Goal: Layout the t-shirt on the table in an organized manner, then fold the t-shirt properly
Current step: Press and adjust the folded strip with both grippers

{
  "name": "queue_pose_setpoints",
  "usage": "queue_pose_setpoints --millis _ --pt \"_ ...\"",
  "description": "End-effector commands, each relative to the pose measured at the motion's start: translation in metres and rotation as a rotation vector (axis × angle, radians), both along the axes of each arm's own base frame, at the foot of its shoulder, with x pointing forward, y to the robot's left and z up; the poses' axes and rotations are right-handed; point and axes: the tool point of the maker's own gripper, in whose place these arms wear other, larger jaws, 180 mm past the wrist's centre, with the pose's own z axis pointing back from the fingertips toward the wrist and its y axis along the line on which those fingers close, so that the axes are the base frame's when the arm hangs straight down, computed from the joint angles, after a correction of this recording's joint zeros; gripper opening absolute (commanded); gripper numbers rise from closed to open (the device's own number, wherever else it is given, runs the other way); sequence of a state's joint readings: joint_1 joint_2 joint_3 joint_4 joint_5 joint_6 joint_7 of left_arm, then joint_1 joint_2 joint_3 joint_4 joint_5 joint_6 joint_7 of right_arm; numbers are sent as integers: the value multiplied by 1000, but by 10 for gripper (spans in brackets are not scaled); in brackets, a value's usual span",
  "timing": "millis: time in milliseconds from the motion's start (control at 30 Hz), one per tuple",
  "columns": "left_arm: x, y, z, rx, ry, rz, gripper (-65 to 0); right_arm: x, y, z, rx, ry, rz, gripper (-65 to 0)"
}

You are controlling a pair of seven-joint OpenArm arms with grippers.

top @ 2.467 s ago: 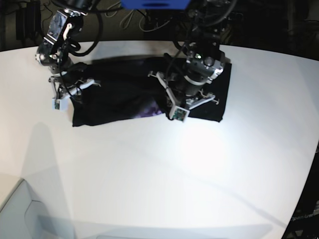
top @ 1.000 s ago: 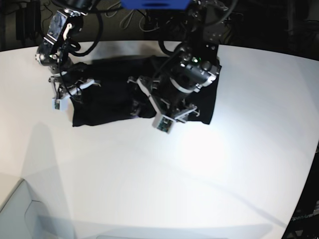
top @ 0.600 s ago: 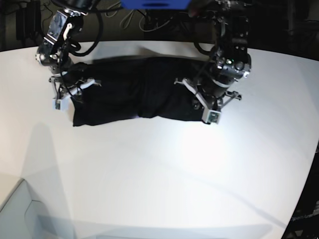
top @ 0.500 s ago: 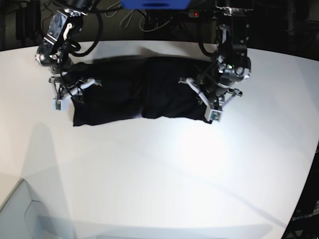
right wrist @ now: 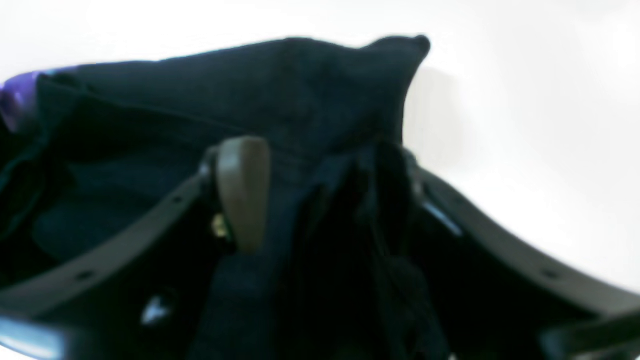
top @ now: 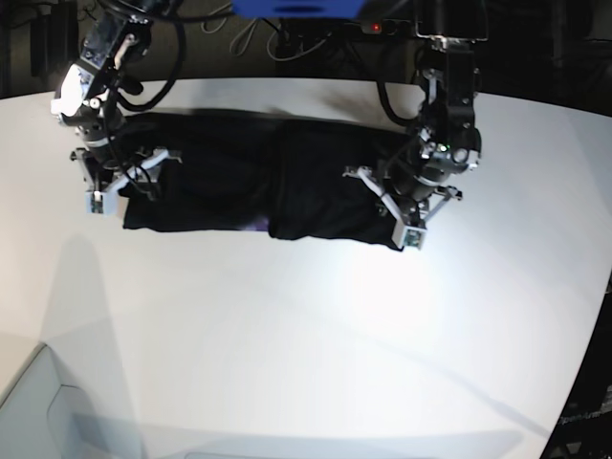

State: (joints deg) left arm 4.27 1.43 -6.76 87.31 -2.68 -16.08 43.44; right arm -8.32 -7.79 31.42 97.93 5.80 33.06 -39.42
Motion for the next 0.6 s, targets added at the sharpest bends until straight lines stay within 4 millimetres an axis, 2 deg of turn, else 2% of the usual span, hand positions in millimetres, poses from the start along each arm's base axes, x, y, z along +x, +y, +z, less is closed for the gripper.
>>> queue_pose_setpoints --millis 0,133,300,433,567 --pt "4 4 4 16 -7 5 -597 6 -3 11 -4 -44 -8 -260" --pt "7 11 5 33 -12 6 -597 -1 -18 7 3 -34 -77 -190" --pt "8 29 5 37 -11 56 -597 0 -26 7 5 -37 -107 -187" --pt "8 31 6 36 -14 65 -597 -3 -22 -6 33 -6 -107 -187" --pt "8 31 6 36 -16 65 -597 -5 -18 -9 42 1 -98 -187"
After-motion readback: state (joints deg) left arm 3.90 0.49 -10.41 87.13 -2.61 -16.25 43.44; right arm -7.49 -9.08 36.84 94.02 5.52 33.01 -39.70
